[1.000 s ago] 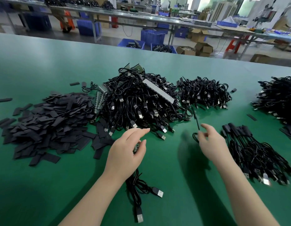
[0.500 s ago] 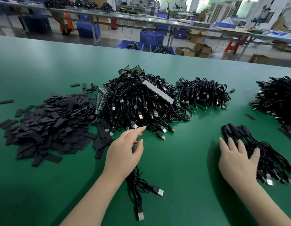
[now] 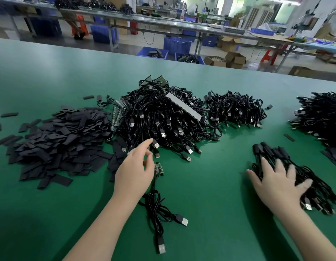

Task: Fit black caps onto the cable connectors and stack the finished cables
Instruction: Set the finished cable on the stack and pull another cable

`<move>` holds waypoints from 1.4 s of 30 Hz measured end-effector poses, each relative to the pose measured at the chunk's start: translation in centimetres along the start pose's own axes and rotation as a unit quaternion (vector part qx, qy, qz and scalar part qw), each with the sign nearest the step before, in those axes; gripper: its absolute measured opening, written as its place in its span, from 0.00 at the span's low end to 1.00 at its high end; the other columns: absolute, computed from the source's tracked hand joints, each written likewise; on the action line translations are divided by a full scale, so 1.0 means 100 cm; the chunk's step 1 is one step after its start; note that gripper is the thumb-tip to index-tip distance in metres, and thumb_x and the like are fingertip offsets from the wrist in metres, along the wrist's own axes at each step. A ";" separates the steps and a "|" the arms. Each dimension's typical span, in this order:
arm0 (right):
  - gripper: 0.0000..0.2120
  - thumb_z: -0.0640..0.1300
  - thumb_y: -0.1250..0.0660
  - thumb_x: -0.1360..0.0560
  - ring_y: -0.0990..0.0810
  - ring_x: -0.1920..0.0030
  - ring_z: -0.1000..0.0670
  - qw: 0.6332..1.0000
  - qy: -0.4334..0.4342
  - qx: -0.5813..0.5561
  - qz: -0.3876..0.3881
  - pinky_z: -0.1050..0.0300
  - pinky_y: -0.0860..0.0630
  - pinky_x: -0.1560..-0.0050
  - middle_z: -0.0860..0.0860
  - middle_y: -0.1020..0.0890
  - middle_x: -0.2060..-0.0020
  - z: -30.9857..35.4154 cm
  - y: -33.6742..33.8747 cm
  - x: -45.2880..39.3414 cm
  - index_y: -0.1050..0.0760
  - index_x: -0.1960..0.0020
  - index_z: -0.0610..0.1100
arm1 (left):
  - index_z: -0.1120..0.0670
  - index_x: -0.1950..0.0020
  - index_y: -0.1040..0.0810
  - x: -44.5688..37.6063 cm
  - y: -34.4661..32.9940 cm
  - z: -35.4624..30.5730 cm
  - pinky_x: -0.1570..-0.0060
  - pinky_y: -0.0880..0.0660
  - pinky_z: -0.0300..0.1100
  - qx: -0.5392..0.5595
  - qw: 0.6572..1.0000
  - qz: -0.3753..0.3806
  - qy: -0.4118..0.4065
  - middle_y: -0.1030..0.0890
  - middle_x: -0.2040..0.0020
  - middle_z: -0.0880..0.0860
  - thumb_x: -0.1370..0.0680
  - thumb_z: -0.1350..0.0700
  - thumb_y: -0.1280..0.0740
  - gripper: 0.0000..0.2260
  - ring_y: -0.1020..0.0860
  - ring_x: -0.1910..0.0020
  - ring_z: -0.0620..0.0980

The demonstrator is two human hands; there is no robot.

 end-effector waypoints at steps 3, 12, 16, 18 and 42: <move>0.24 0.57 0.33 0.22 0.25 0.33 0.41 0.966 0.178 -0.109 -0.153 0.38 0.35 0.31 0.44 0.22 0.34 0.061 0.023 0.038 0.26 0.30 0.47 | 0.43 0.32 0.28 -0.004 0.006 0.014 0.75 0.35 0.39 -0.043 0.998 -0.006 0.053 0.21 0.58 0.42 0.18 0.53 0.41 0.15 0.27 0.72 0.42; 0.28 0.40 0.37 0.23 0.34 0.29 0.47 0.859 0.420 -0.273 0.108 0.51 0.38 0.27 0.54 0.30 0.28 0.218 -0.010 0.086 0.34 0.24 0.53 | 0.40 0.39 0.23 -0.004 -0.002 0.022 0.68 0.23 0.42 -0.055 0.993 0.063 0.084 0.17 0.60 0.39 0.19 0.54 0.39 0.13 0.24 0.71 0.38; 0.22 0.45 0.34 0.23 0.31 0.35 0.48 0.841 0.477 -0.246 0.064 0.50 0.35 0.32 0.56 0.28 0.30 0.228 -0.012 0.092 0.27 0.30 0.56 | 0.39 0.40 0.23 -0.002 -0.004 0.023 0.67 0.23 0.45 -0.050 0.994 0.044 0.085 0.19 0.64 0.42 0.20 0.54 0.39 0.13 0.24 0.70 0.43; 0.15 0.49 0.31 0.23 0.28 0.39 0.49 0.836 0.480 -0.261 0.040 0.52 0.33 0.35 0.56 0.23 0.36 0.223 -0.014 0.093 0.21 0.37 0.53 | 0.39 0.40 0.23 -0.002 -0.004 0.024 0.69 0.24 0.44 -0.044 0.994 0.031 0.092 0.19 0.62 0.42 0.19 0.54 0.41 0.13 0.25 0.72 0.42; 0.15 0.53 0.32 0.23 0.31 0.37 0.51 0.880 0.374 -0.292 -0.007 0.54 0.36 0.37 0.60 0.22 0.43 0.197 -0.018 0.083 0.22 0.36 0.56 | 0.38 0.52 0.24 0.003 -0.018 0.013 0.55 0.26 0.34 0.095 0.985 0.118 0.080 0.20 0.58 0.35 0.24 0.51 0.31 0.07 0.21 0.56 0.33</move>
Point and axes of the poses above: each hand's wrist, its own x-axis away from the middle knuckle, its own y-axis out of the back of the hand, z = x × y, the point moved 7 cm from there along -x, towards the middle knuckle
